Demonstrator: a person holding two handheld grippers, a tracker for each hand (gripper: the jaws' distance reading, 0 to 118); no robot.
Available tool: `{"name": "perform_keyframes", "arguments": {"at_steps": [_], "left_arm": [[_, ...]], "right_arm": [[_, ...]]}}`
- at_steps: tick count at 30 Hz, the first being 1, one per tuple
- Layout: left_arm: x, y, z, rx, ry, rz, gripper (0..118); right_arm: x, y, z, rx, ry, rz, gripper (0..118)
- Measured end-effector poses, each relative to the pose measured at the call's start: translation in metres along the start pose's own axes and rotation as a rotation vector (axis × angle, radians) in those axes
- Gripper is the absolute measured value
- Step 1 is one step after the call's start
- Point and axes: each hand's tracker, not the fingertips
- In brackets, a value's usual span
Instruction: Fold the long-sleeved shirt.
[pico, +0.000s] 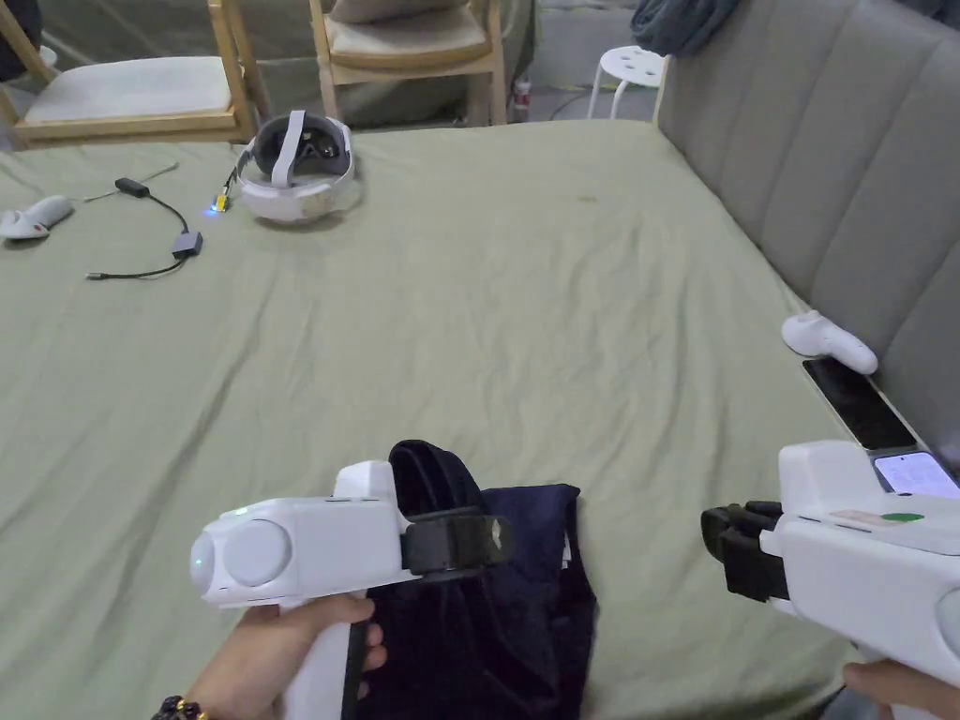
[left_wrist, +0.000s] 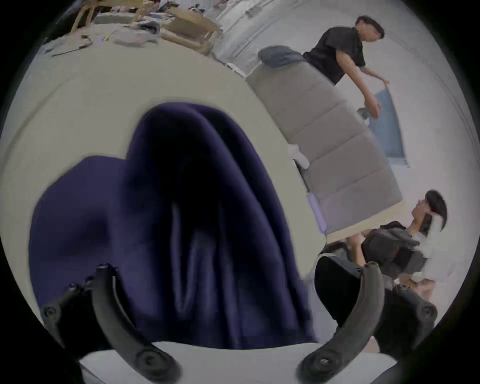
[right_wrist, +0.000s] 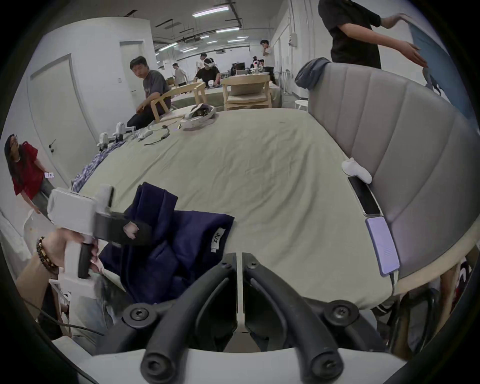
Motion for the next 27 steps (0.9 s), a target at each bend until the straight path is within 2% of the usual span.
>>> {"name": "perform_keyframes", "arguments": {"at_steps": [5, 6, 7, 8, 9, 10, 11, 13, 14, 20, 27], "left_arm": [[-0.011, 0.01, 0.109, 0.295, -0.107, 0.055, 108], [-0.013, 0.009, 0.128, 0.338, -0.115, 0.068, 102], [-0.017, 0.007, 0.144, 0.382, -0.102, 0.092, 91], [-0.027, 0.006, 0.155, 0.41, -0.07, 0.109, 73], [-0.031, 0.002, 0.161, 0.439, 0.002, 0.104, 38], [-0.033, -0.002, 0.162, 0.46, 0.138, 0.057, 14], [-0.034, -0.005, 0.157, 0.458, 0.259, 0.005, 6], [-0.021, -0.016, 0.126, 0.388, 0.507, -0.092, 6], [-0.029, -0.018, 0.114, 0.356, 0.541, -0.127, 6], [-0.049, -0.035, 0.044, 0.192, 0.413, -0.114, 5], [0.016, -0.051, -0.015, 0.127, 0.289, -0.2, 5]], "right_arm": [[-0.002, 0.002, -0.005, -0.008, 0.001, 0.002, 2], [-0.004, 0.002, -0.008, -0.009, 0.006, 0.003, 2], [-0.006, 0.003, -0.012, -0.011, 0.011, 0.004, 2], [-0.009, 0.003, -0.014, -0.011, 0.015, 0.005, 2], [-0.012, 0.004, -0.016, -0.011, 0.021, 0.002, 2], [-0.016, 0.005, -0.017, -0.008, 0.032, 0.002, 2], [-0.02, 0.006, -0.018, -0.006, 0.047, 0.008, 2], [-0.029, 0.007, -0.021, -0.008, 0.071, 0.021, 2], [-0.032, 0.008, -0.021, -0.006, 0.077, 0.029, 2], [-0.039, 0.007, -0.019, -0.004, 0.101, 0.048, 2], [-0.034, 0.005, -0.014, -0.012, 0.071, 0.058, 2]]}}
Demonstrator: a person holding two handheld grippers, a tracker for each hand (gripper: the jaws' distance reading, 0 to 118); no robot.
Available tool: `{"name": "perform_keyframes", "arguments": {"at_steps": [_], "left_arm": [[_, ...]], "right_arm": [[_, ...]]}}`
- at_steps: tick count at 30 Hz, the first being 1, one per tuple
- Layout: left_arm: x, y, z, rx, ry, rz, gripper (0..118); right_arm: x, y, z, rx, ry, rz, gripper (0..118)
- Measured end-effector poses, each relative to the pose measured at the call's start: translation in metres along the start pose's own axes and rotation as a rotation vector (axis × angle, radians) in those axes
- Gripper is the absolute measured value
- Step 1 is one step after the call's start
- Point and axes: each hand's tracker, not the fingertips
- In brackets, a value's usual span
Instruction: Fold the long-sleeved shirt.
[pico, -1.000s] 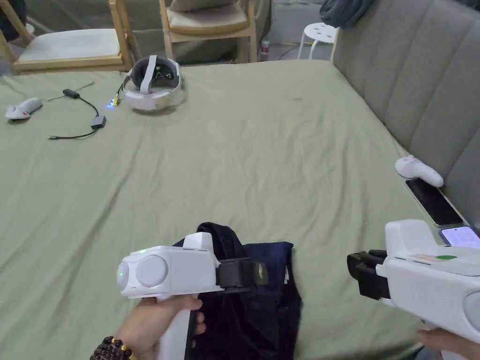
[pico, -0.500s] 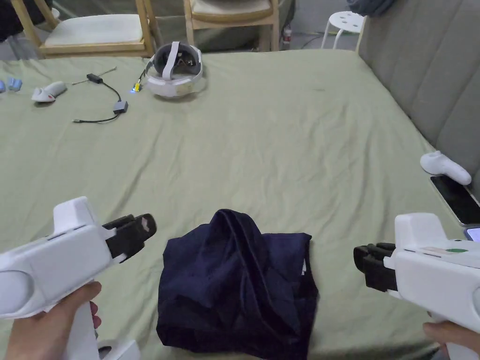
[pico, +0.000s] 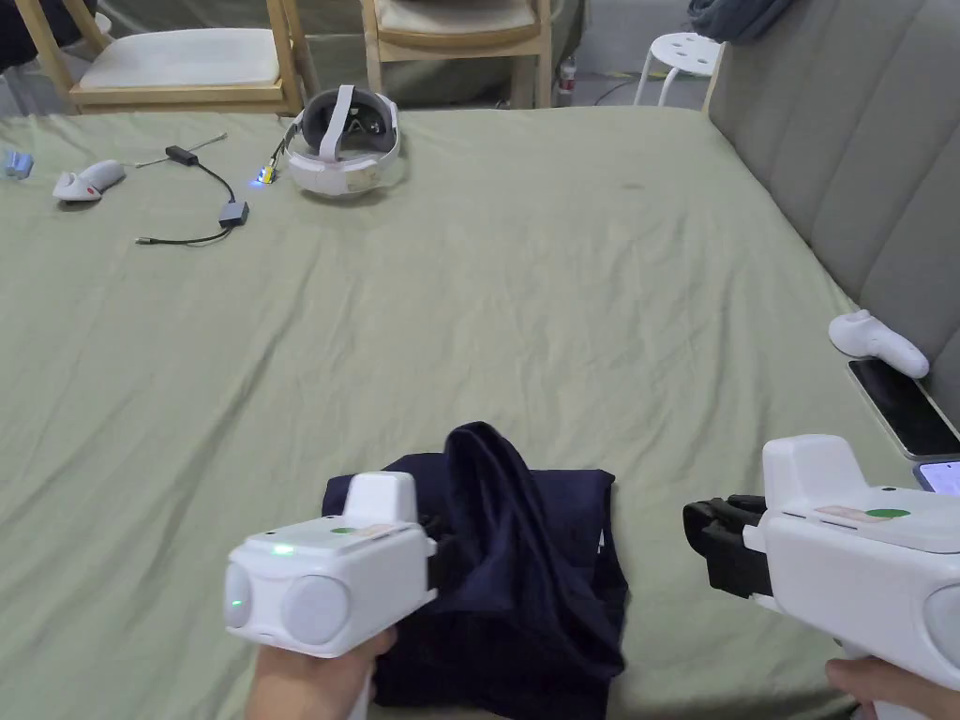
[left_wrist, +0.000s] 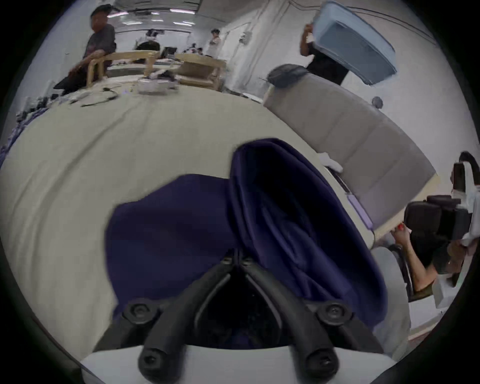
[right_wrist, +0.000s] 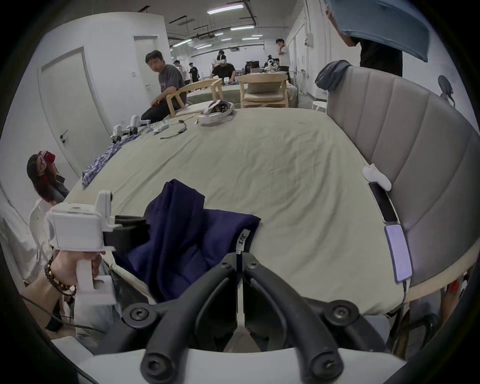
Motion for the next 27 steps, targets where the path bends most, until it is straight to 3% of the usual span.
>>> {"name": "perform_keyframes", "arguments": {"at_steps": [9, 13, 20, 25, 26, 27], "left_arm": [[0.073, -0.016, -0.041, -0.054, -0.186, -0.127, 5], [0.062, -0.009, -0.027, -0.023, -0.249, -0.075, 5], [-0.005, 0.017, 0.046, 0.125, -0.159, 0.074, 5], [-0.065, 0.013, 0.089, 0.199, -0.136, 0.262, 5], [-0.075, 0.01, 0.094, 0.206, -0.134, 0.294, 8], [-0.084, 0.006, 0.097, 0.207, -0.132, 0.32, 28]], "right_arm": [[0.014, -0.004, 0.003, -0.009, -0.023, -0.033, 2], [0.016, -0.003, 0.0, -0.011, -0.031, -0.051, 2], [-0.001, 0.024, -0.051, -0.014, 0.14, -0.101, 2], [-0.002, 0.017, -0.12, -0.133, 0.288, -0.267, 2], [-0.001, 0.011, -0.13, -0.162, 0.3, -0.293, 2], [0.001, 0.004, -0.14, -0.194, 0.313, -0.314, 2]]}}
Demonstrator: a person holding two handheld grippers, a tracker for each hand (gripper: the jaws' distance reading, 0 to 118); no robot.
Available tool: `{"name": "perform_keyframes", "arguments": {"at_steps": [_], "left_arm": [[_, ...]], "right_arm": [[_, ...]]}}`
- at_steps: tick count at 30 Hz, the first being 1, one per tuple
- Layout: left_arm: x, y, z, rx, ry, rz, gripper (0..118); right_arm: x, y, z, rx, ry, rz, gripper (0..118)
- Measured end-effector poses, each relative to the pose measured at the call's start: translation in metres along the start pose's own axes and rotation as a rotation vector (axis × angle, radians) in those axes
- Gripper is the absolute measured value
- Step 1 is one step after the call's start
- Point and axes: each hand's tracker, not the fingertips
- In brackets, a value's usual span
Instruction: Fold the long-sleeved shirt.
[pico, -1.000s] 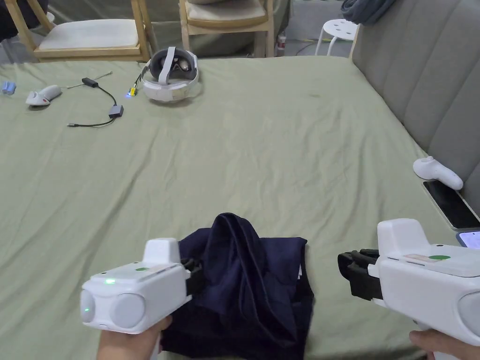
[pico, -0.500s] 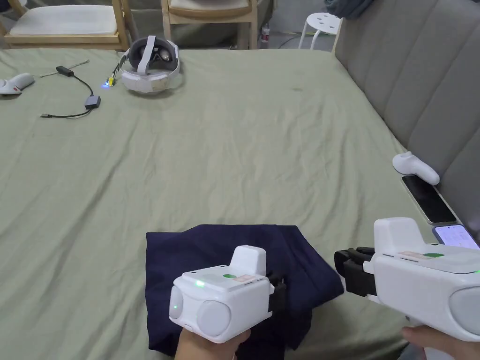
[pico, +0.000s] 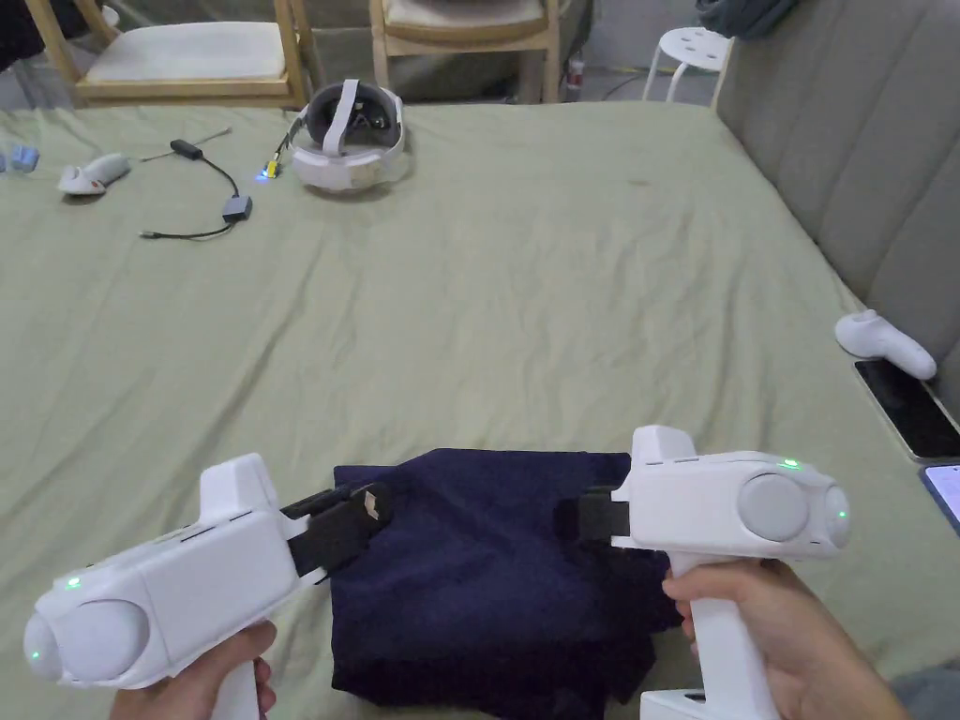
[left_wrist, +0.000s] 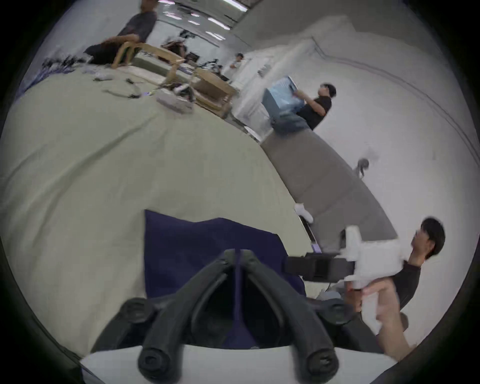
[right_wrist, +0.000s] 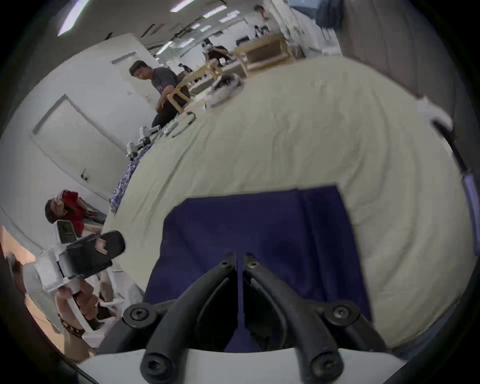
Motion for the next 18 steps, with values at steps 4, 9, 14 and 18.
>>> {"name": "perform_keyframes", "arguments": {"at_steps": [4, 9, 14, 18], "left_arm": [[-0.021, -0.015, 0.011, -0.021, 0.071, 0.05, 109], [-0.065, -0.013, -0.008, -0.096, -0.035, 0.242, 109], [-0.057, -0.043, -0.068, -0.213, -0.06, 0.307, 109], [-0.053, -0.041, -0.099, -0.144, -0.109, 0.345, 54]], "right_arm": [[0.027, -0.025, -0.018, -0.077, -0.127, -0.028, 2], [0.038, -0.038, -0.012, -0.032, -0.085, -0.102, 2], [0.026, -0.033, -0.016, -0.054, -0.126, -0.051, 2], [0.015, -0.033, -0.012, -0.053, -0.158, -0.031, 2]]}}
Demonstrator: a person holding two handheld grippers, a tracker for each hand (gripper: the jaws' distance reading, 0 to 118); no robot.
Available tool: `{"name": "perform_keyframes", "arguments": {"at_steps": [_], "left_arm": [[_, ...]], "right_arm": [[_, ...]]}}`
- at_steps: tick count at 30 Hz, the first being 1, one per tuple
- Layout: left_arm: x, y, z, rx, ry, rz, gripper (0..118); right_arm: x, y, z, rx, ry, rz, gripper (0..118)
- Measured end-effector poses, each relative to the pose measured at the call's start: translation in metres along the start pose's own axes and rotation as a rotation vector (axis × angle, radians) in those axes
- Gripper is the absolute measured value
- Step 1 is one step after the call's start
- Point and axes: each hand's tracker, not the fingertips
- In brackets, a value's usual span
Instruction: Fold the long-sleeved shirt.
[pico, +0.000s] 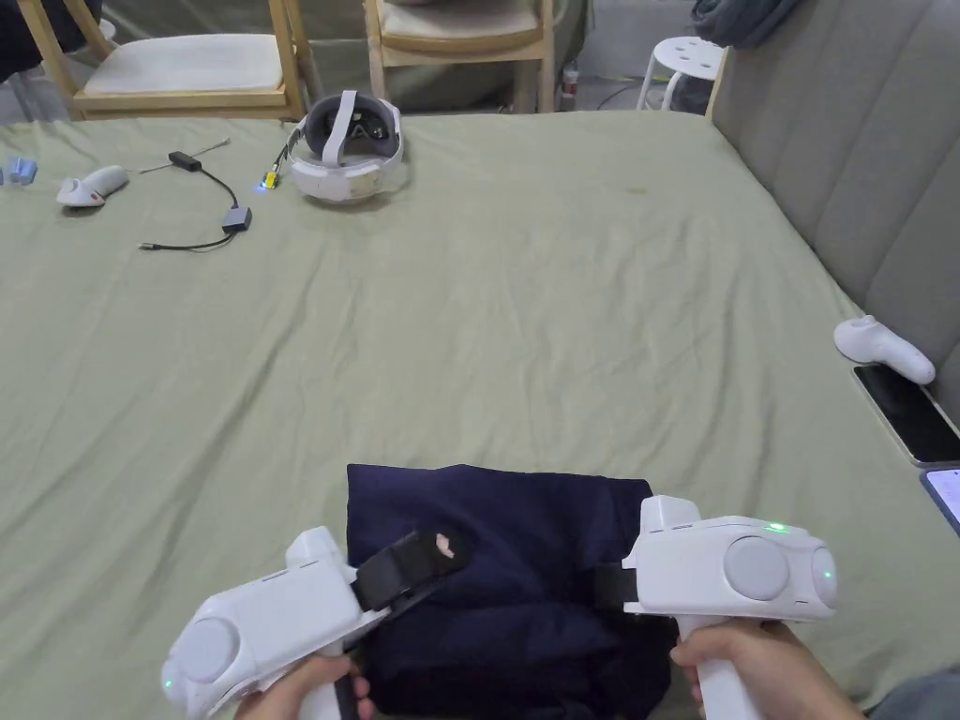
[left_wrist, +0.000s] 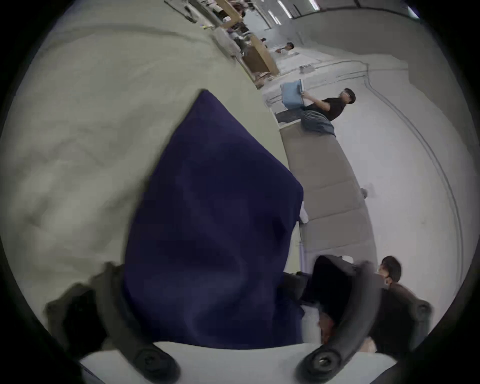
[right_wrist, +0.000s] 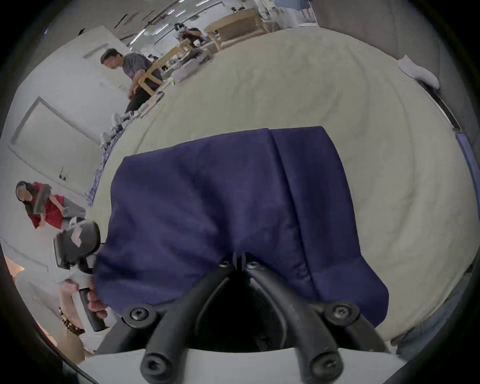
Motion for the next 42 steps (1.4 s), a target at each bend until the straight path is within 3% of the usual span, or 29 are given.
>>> {"name": "perform_keyframes", "arguments": {"at_steps": [1, 2, 3, 7, 9, 14, 18, 21, 26, 27, 28, 30, 31, 34, 35, 38, 39, 40, 41, 42], "left_arm": [[0.002, 0.001, -0.006, -0.04, 0.023, 0.018, 37], [0.014, -0.002, -0.008, -0.012, 0.105, -0.077, 37], [0.024, -0.005, -0.007, 0.006, 0.109, -0.18, 27], [0.052, 0.003, 0.025, 0.004, 0.076, -0.187, 27], [0.045, 0.021, 0.047, 0.012, 0.044, -0.162, 23], [0.035, 0.068, 0.11, 0.06, 0.119, -0.321, 22], [0.005, 0.113, 0.191, 0.142, 0.22, -0.327, 22], [-0.03, 0.147, 0.257, 0.199, 0.343, -0.294, 22], [-0.096, 0.194, 0.351, 0.252, 0.531, -0.254, 22], [-0.106, 0.2, 0.363, 0.259, 0.558, -0.234, 26], [-0.113, 0.207, 0.369, 0.27, 0.574, -0.2, 41], [-0.119, 0.21, 0.378, 0.296, 0.622, -0.192, 101], [-0.115, 0.21, 0.378, 0.289, 0.666, -0.233, 107], [-0.085, 0.204, 0.392, 0.388, 0.687, -0.41, 107], [-0.075, 0.206, 0.396, 0.413, 0.719, -0.387, 107], [-0.066, 0.208, 0.384, 0.329, 0.689, -0.49, 108], [-0.05, 0.206, 0.38, 0.317, 0.663, -0.502, 104], [-0.022, 0.189, 0.373, 0.332, 0.633, -0.516, 90], [0.0, 0.179, 0.365, 0.386, 0.607, -0.587, 61], [0.022, 0.167, 0.351, 0.454, 0.589, -0.663, 9]], "right_arm": [[-0.002, 0.0, 0.001, -0.001, -0.008, 0.006, 2], [-0.005, 0.001, 0.002, -0.001, -0.028, 0.018, 2], [-0.005, 0.003, 0.0, -0.003, -0.038, 0.024, 2], [-0.034, 0.008, 0.02, 0.021, -0.054, 0.052, 2], [-0.062, 0.013, 0.025, 0.075, -0.041, 0.106, 2], [-0.166, 0.036, 0.016, 0.174, 0.047, 0.319, 2], [-0.265, 0.053, -0.017, 0.217, 0.167, 0.446, 2], [-0.34, 0.052, -0.04, 0.278, 0.202, 0.57, 2], [-0.432, 0.036, -0.075, 0.312, 0.321, 0.689, 2], [-0.445, 0.034, -0.086, 0.311, 0.333, 0.71, 2], [-0.454, 0.032, -0.094, 0.304, 0.335, 0.723, 2], [-0.468, 0.027, -0.107, 0.291, 0.328, 0.744, 2], [-0.47, 0.024, -0.106, 0.277, 0.316, 0.76, 2], [-0.466, 0.019, -0.1, 0.288, 0.282, 0.773, 2], [-0.461, 0.02, -0.094, 0.288, 0.285, 0.774, 2], [-0.442, 0.028, -0.062, 0.345, 0.265, 0.756, 2], [-0.431, 0.033, -0.039, 0.383, 0.278, 0.743, 2], [-0.422, 0.038, -0.026, 0.413, 0.283, 0.731, 2], [-0.41, 0.044, -0.01, 0.453, 0.287, 0.717, 2], [-0.397, 0.05, 0.007, 0.491, 0.286, 0.696, 2]]}}
